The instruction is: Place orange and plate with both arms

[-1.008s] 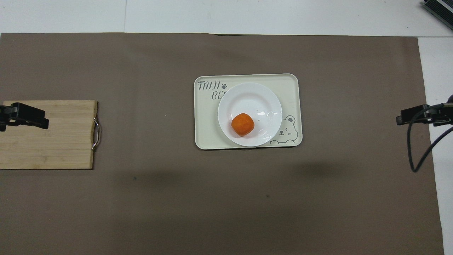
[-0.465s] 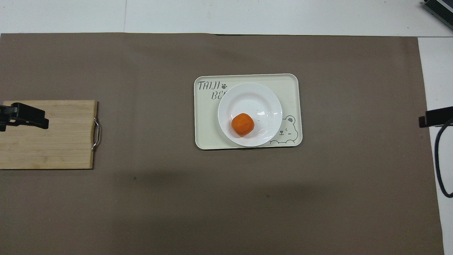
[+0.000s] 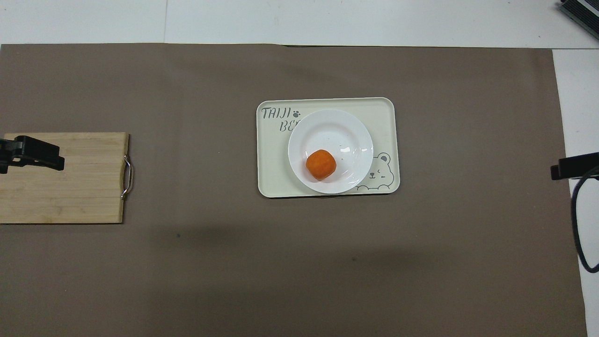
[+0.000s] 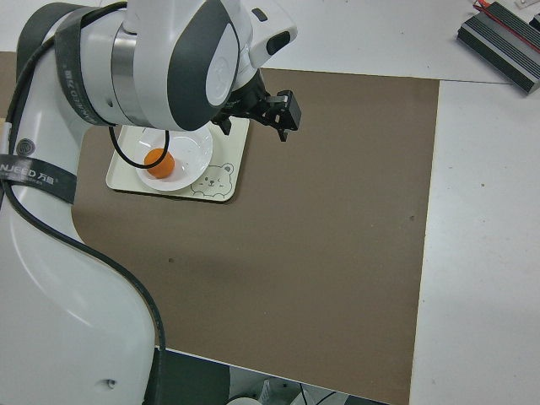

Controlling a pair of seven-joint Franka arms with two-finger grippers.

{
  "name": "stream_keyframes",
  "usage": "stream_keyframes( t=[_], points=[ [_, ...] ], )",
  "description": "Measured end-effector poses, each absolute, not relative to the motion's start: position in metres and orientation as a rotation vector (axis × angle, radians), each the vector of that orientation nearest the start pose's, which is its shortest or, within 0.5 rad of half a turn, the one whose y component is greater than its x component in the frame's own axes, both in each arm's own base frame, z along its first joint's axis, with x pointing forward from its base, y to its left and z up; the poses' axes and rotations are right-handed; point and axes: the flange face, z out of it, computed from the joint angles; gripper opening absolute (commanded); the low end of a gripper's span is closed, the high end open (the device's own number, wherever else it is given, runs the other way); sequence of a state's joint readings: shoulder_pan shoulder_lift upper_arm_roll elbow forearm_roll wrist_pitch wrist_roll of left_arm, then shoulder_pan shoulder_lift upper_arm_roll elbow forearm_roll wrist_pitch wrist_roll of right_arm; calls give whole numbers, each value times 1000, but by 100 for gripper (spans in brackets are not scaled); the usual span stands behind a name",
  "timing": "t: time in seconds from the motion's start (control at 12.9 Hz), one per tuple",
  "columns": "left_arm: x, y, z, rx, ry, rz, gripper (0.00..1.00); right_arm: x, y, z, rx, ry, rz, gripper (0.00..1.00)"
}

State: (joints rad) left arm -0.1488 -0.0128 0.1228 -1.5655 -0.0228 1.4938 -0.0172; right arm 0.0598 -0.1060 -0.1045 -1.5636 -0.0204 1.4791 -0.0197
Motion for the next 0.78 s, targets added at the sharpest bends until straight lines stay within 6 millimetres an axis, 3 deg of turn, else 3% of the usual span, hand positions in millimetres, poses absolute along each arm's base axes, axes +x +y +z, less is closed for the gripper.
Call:
stream_keyframes(
  t=[0.23,0.78],
  points=[
    [542,-16,627,-3163,16,94,100,505,-26,680,-3150,33,-34,100],
    [542,-16,627,-3163,16,94,100,503,-19,661,-3149,-3,78,100]
  ],
)
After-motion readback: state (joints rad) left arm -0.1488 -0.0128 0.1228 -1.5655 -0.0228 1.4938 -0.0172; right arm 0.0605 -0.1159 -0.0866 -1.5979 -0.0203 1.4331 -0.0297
